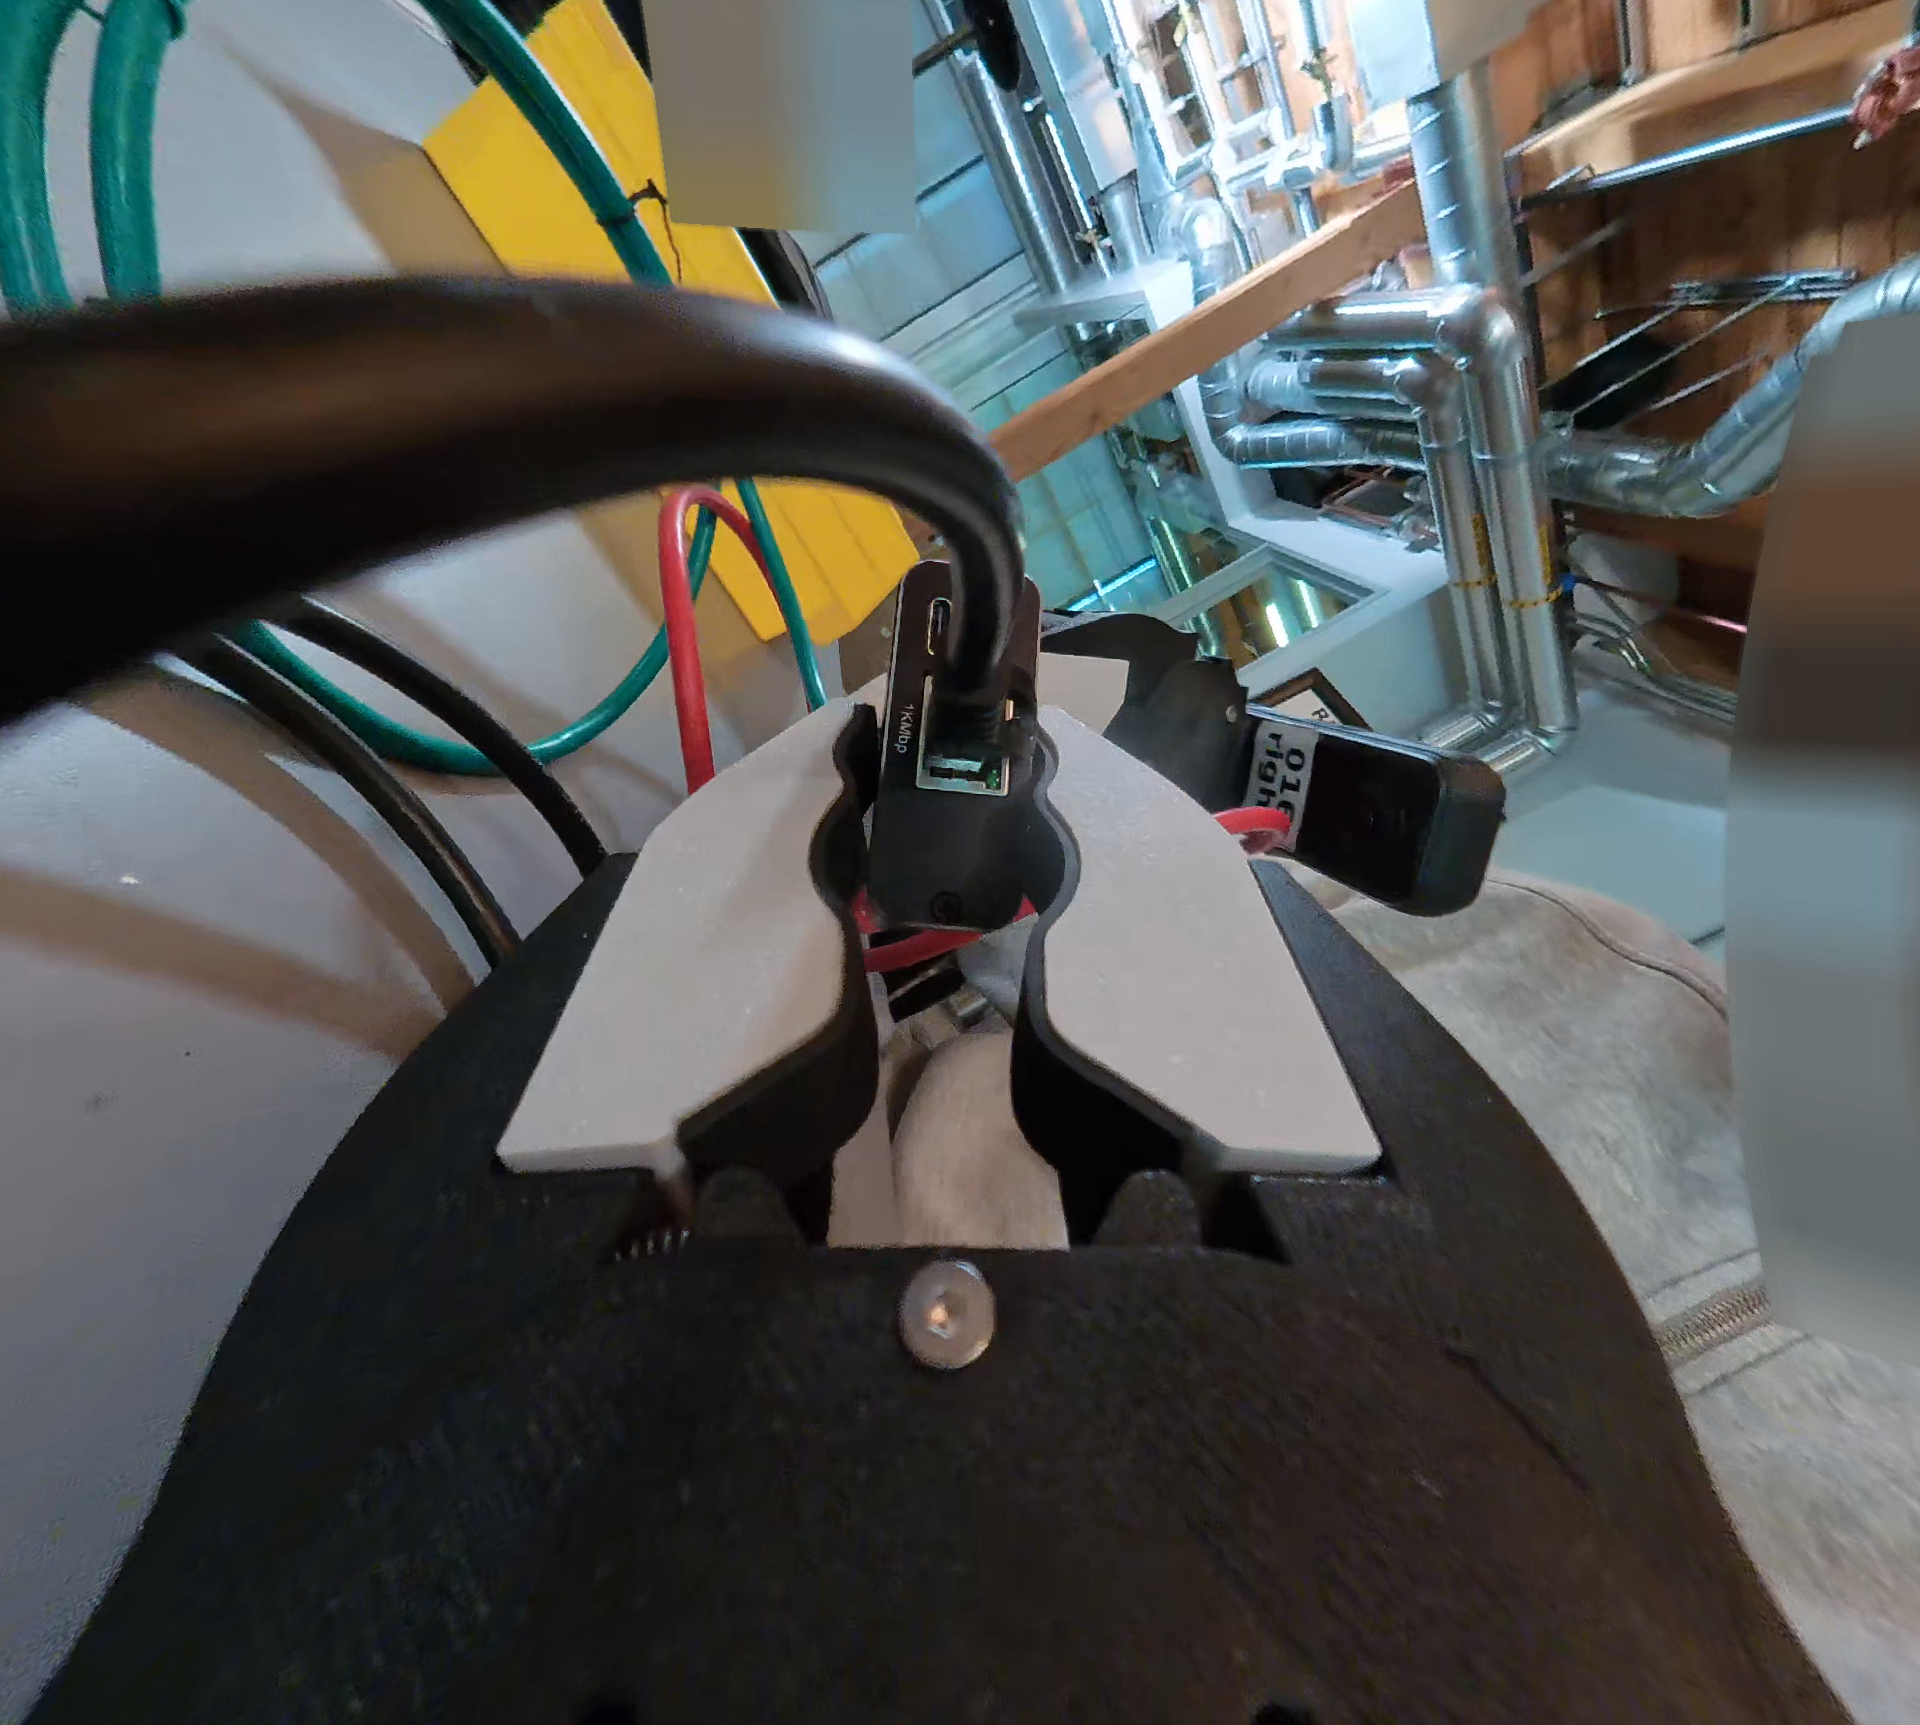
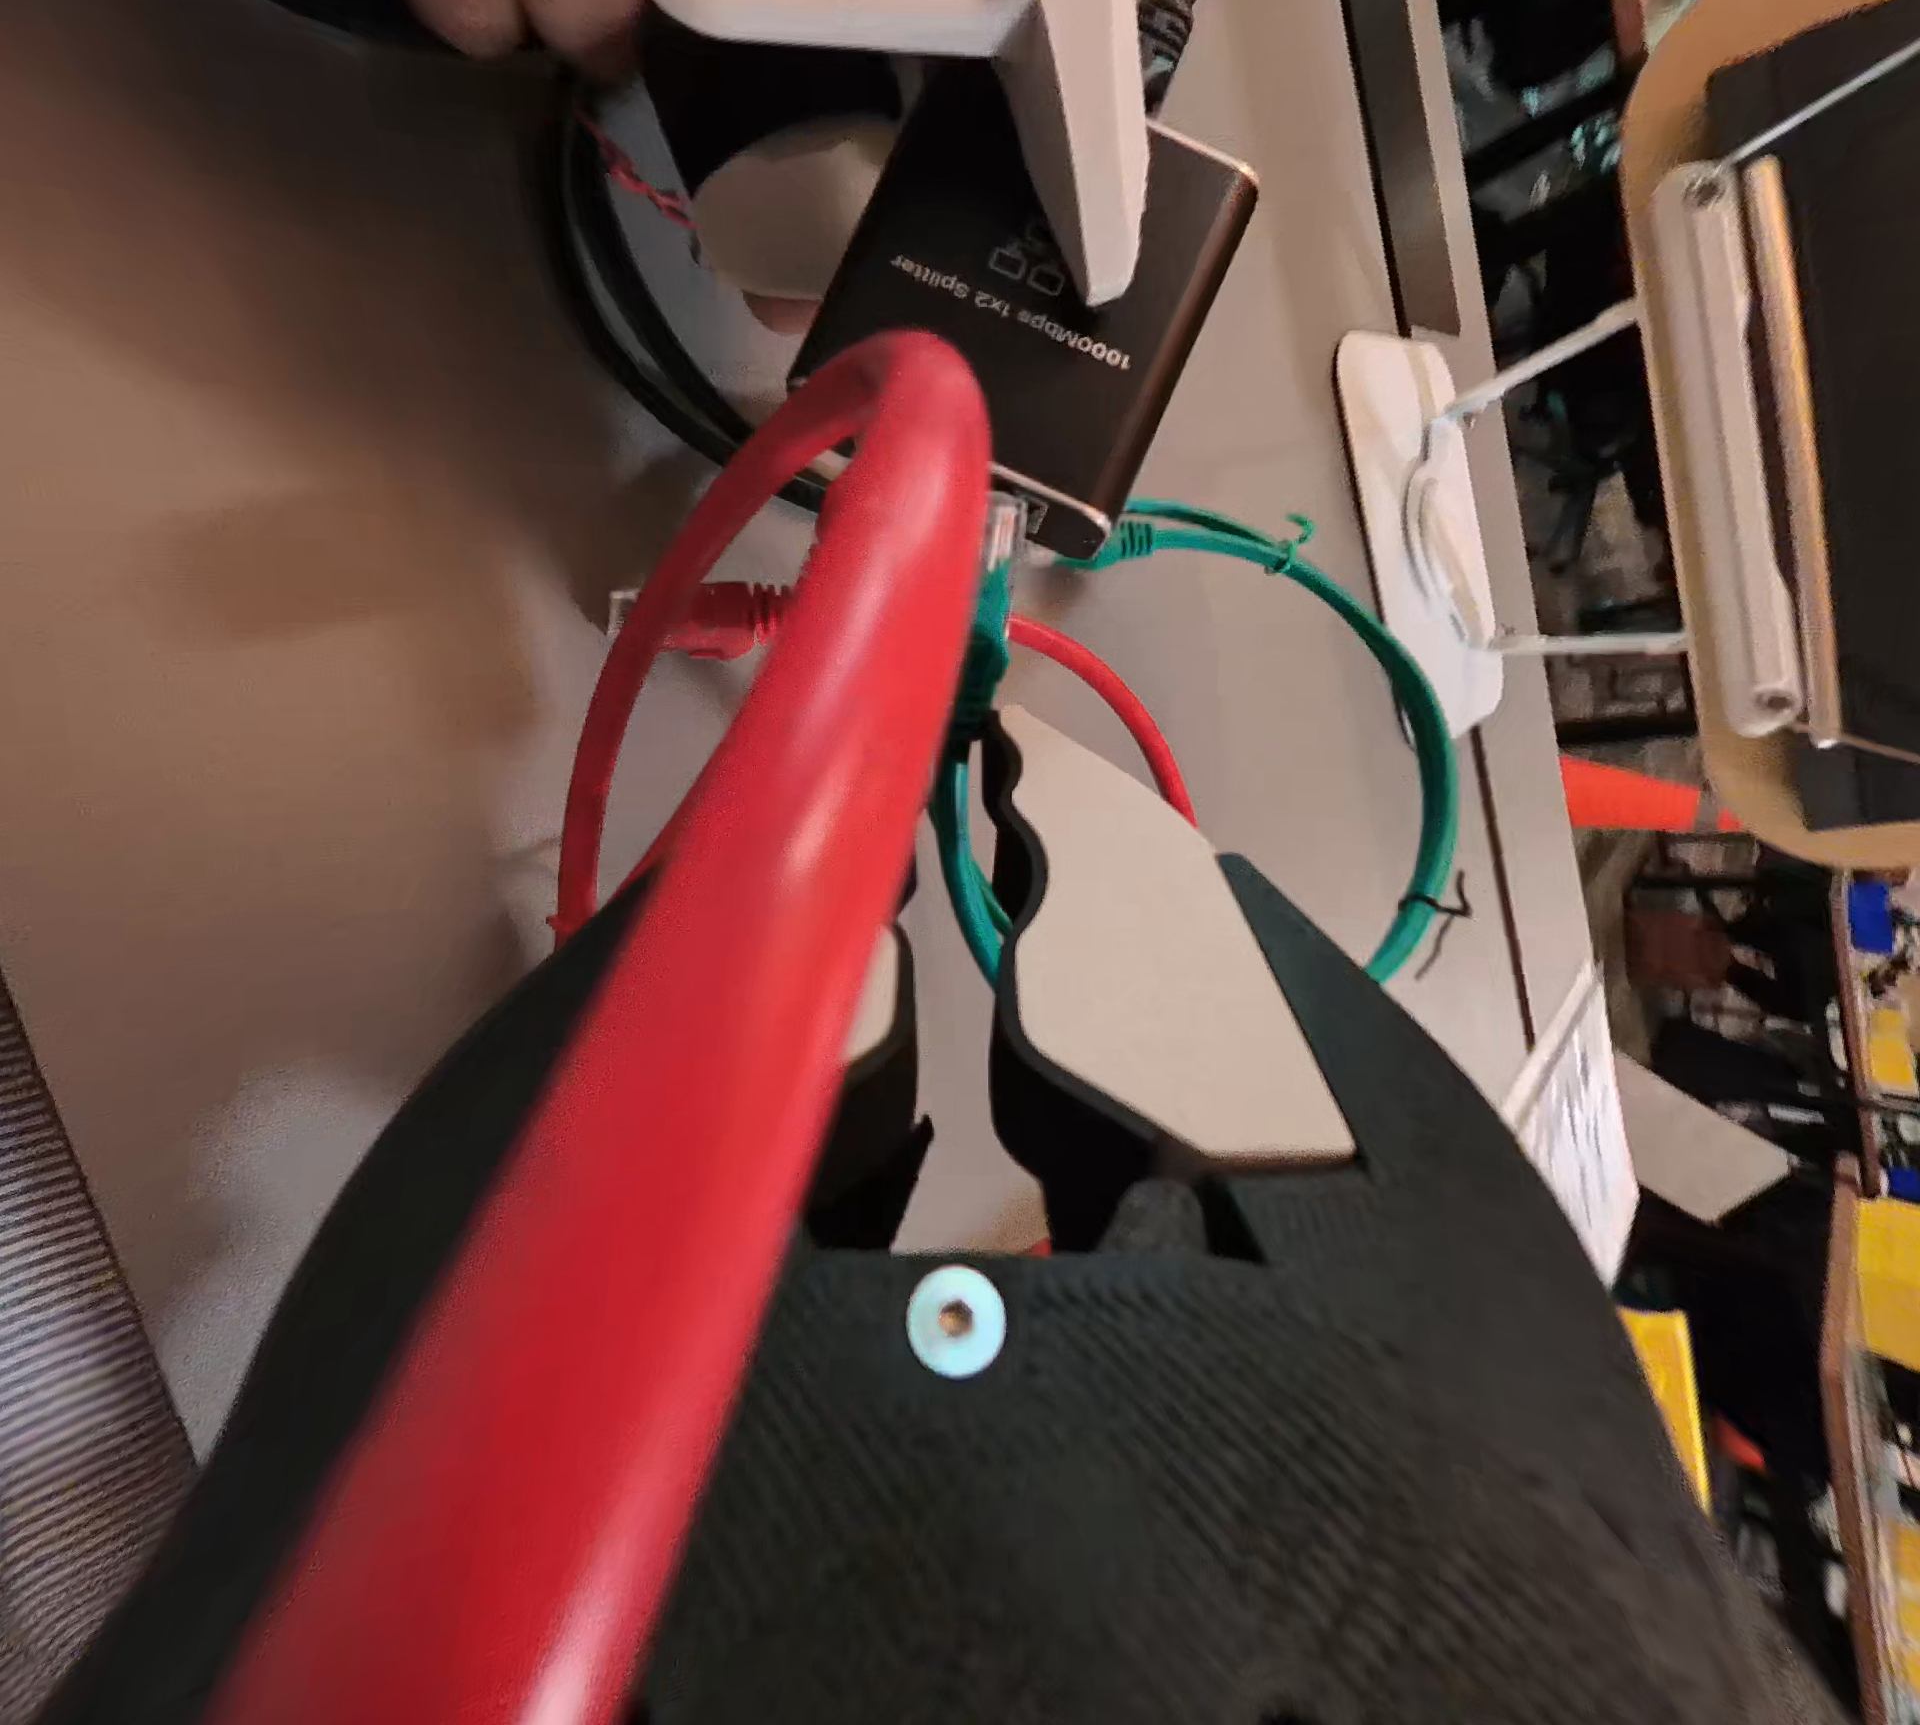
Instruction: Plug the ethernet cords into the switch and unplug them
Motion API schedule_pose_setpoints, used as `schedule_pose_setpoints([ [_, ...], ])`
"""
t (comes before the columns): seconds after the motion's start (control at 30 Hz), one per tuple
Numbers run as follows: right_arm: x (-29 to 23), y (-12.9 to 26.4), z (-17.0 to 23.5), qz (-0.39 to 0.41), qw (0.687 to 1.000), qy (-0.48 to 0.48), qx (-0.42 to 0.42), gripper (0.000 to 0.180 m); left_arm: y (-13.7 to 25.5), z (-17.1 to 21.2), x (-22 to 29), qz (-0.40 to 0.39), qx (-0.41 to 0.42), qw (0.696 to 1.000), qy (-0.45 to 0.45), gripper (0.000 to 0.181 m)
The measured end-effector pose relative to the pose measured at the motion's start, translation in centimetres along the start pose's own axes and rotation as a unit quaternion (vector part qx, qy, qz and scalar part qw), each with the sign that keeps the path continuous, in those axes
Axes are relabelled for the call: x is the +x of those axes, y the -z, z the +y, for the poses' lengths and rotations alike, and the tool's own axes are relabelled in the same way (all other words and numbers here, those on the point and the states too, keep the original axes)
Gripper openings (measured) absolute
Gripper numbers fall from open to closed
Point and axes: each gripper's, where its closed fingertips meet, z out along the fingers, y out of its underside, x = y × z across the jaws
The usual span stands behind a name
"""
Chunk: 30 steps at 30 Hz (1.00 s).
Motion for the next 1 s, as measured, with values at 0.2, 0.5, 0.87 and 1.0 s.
schedule_pose_setpoints([
  [0.2, -0.3, 0.0, 1.1, 0.008, 0.998, -0.023, -0.064, 0.009, -1.1, 0.4, 0.2, -0.024, 0.003, 0.998, -0.054, 0.024],
  [0.5, 0.4, 0.4, 1.8, 0.03, 0.995, -0.054, -0.078, 0.01, -2.0, 0.2, 0.8, -0.053, 0.03, 0.991, -0.121, 0.024],
  [0.87, 0.3, 0.7, -0.1, 0.07, 0.996, -0.03, -0.04, 0.01, -0.2, -1.7, 0.4, -0.063, 0.108, 0.988, -0.096, 0.025],
  [1.0, -0.5, 0.5, -0.7, 0.048, 0.998, -0.027, -0.014, 0.01, 0.2, -2.1, 0.4, -0.05, 0.127, 0.987, -0.083, 0.024],
])
